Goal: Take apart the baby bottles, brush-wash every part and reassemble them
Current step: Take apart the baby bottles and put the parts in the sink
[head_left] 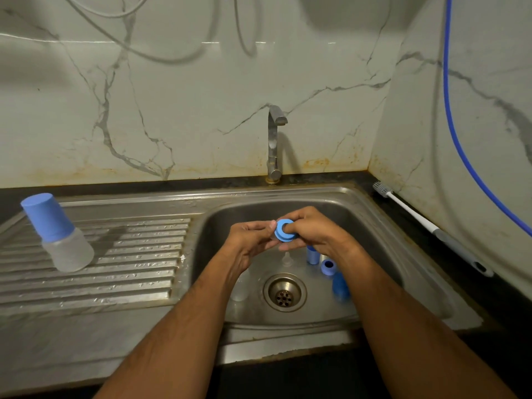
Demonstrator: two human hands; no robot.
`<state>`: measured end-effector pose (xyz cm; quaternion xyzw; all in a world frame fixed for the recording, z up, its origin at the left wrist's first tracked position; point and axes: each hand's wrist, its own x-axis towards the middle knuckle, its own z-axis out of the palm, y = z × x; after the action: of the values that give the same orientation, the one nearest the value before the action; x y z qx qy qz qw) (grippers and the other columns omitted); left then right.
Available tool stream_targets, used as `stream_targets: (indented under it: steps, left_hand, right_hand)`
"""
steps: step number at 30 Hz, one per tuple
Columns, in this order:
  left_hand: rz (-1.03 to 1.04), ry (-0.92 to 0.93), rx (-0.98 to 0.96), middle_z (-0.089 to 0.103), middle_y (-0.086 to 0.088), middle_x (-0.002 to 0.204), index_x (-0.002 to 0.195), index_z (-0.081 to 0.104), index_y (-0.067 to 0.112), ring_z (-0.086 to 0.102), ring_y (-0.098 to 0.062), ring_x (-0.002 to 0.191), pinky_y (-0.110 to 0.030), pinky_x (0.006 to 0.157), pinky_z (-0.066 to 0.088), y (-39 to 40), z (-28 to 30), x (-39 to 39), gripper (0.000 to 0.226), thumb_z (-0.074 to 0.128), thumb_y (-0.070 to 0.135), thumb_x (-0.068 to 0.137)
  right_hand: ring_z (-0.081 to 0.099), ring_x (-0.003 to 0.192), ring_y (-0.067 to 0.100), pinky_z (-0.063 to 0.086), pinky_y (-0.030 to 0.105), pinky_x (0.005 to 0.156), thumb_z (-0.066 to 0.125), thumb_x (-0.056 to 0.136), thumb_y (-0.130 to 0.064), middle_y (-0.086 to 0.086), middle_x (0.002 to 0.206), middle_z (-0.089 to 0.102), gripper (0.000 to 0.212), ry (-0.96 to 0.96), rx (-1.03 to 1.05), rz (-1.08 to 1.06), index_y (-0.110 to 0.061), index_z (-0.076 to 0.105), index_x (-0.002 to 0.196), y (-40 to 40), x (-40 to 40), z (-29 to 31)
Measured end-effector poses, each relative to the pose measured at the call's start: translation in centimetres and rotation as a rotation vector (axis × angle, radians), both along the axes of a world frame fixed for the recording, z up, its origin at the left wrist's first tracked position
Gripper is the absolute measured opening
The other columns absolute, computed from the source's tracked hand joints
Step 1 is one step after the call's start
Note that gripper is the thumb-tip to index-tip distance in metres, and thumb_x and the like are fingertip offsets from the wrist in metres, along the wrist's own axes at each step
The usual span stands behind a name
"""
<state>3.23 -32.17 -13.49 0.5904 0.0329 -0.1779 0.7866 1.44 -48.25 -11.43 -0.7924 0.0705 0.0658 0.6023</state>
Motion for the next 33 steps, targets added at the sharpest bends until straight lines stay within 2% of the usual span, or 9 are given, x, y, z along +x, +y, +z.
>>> stream_targets:
  steps: [4,9,15,18,23,25,28,30,33]
  left_hand:
    - [0.011,0.001,0.065,0.077,-0.015,0.093,0.101,0.075,0.000,0.077,-0.025,0.086,-0.032,0.072,0.064,0.0,0.0,0.2,0.016,0.074,0.007,0.086]
    - [0.043,0.007,0.110,0.076,-0.018,0.096,0.102,0.074,0.002,0.076,-0.027,0.089,-0.032,0.074,0.064,-0.2,-0.1,0.5,0.015,0.073,0.007,0.088]
    - [0.114,-0.009,0.162,0.074,-0.018,0.099,0.104,0.075,0.003,0.074,-0.028,0.091,-0.031,0.070,0.063,0.0,-0.5,0.8,0.014,0.071,0.006,0.091]
    - [0.113,-0.009,0.170,0.075,-0.016,0.099,0.103,0.076,0.003,0.074,-0.026,0.089,-0.031,0.069,0.063,-0.1,-0.6,0.9,0.013,0.066,0.004,0.094]
    - [0.119,0.015,0.148,0.073,-0.024,0.099,0.106,0.072,-0.006,0.073,-0.029,0.084,-0.030,0.064,0.063,-0.2,-0.6,0.9,0.016,0.060,0.000,0.097]
    - [0.109,0.002,0.097,0.071,-0.026,0.101,0.107,0.070,-0.011,0.071,-0.032,0.089,-0.031,0.068,0.064,-0.3,-0.5,0.8,0.017,0.061,-0.002,0.096]
    - [0.075,-0.038,0.076,0.073,-0.023,0.103,0.107,0.070,-0.011,0.073,-0.031,0.097,-0.034,0.078,0.063,-0.3,-0.6,0.7,0.022,0.072,-0.001,0.087]
    - [0.071,-0.064,0.117,0.074,-0.021,0.100,0.103,0.072,-0.008,0.074,-0.028,0.093,-0.033,0.079,0.063,-0.1,-0.8,0.7,0.021,0.075,-0.003,0.083]
    - [0.092,-0.085,0.148,0.075,-0.017,0.094,0.097,0.072,-0.002,0.076,-0.024,0.088,-0.035,0.082,0.062,0.1,-1.2,0.9,0.014,0.075,-0.003,0.084]
  right_hand:
    - [0.078,0.073,0.025,0.061,0.025,0.057,0.072,0.091,-0.002,0.014,0.096,0.072,0.015,-0.022,-0.005,-0.105,-0.010,0.070,0.104,0.1,-0.2,0.4]
    - [0.078,0.082,0.027,0.063,0.025,0.066,0.073,0.087,0.006,0.017,0.105,0.070,0.024,0.015,0.093,-0.112,-0.006,0.072,0.108,0.0,-0.1,0.4]
    - [0.077,0.093,0.029,0.064,0.035,0.081,0.069,0.090,0.005,0.018,0.114,0.071,0.030,0.053,0.208,-0.028,-0.006,0.072,0.117,0.0,0.0,0.4]
    - [0.075,0.099,0.030,0.064,0.036,0.079,0.066,0.092,0.004,0.015,0.118,0.068,0.029,0.017,0.227,-0.047,-0.009,0.071,0.119,0.0,-0.1,0.5]
    - [0.074,0.100,0.028,0.064,0.033,0.078,0.065,0.094,0.003,0.016,0.115,0.070,0.022,-0.010,0.297,-0.089,-0.007,0.074,0.111,-0.2,-0.1,0.4]
    - [0.075,0.098,0.027,0.063,0.033,0.081,0.071,0.089,0.001,0.016,0.112,0.073,0.021,-0.021,0.309,-0.082,-0.009,0.075,0.107,-0.4,-0.1,0.3]
    - [0.076,0.093,0.023,0.063,0.029,0.078,0.079,0.079,0.008,0.014,0.106,0.076,0.034,-0.063,0.256,-0.085,-0.010,0.076,0.107,-0.4,-0.1,0.3]
    - [0.075,0.090,0.021,0.061,0.025,0.071,0.077,0.078,0.014,0.013,0.104,0.075,0.038,-0.083,0.247,-0.131,-0.009,0.075,0.107,-0.4,-0.3,0.5]
    - [0.075,0.091,0.025,0.063,0.029,0.072,0.076,0.079,0.014,0.014,0.106,0.071,0.037,-0.069,0.260,-0.156,-0.008,0.073,0.108,-0.4,-0.4,0.6]
